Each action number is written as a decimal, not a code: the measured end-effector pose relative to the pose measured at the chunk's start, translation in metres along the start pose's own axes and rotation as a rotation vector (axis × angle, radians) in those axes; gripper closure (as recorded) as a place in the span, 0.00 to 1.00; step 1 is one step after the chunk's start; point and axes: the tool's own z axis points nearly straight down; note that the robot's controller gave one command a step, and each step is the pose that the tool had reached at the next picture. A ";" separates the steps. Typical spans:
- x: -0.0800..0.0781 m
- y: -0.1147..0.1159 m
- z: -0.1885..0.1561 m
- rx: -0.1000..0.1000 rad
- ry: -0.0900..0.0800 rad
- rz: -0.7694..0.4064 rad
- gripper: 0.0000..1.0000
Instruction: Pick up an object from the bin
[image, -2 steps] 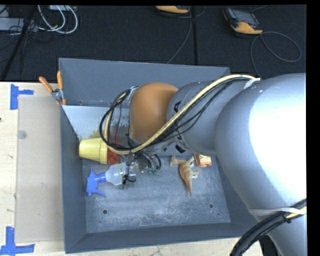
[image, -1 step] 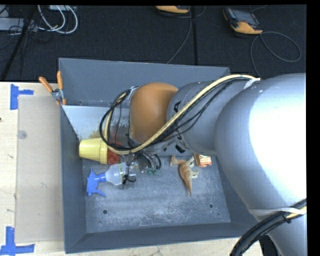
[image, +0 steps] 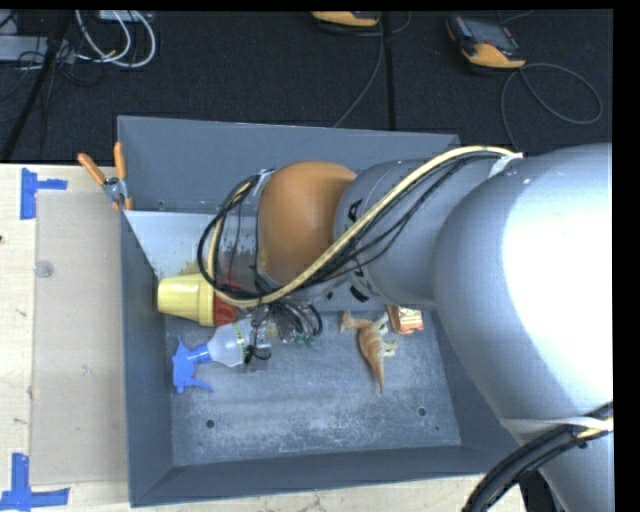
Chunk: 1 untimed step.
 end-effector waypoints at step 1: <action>0.002 0.008 -0.013 -0.002 0.001 0.011 1.00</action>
Offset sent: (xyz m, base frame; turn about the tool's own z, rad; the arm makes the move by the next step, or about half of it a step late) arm 0.0027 0.0038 0.0771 0.0031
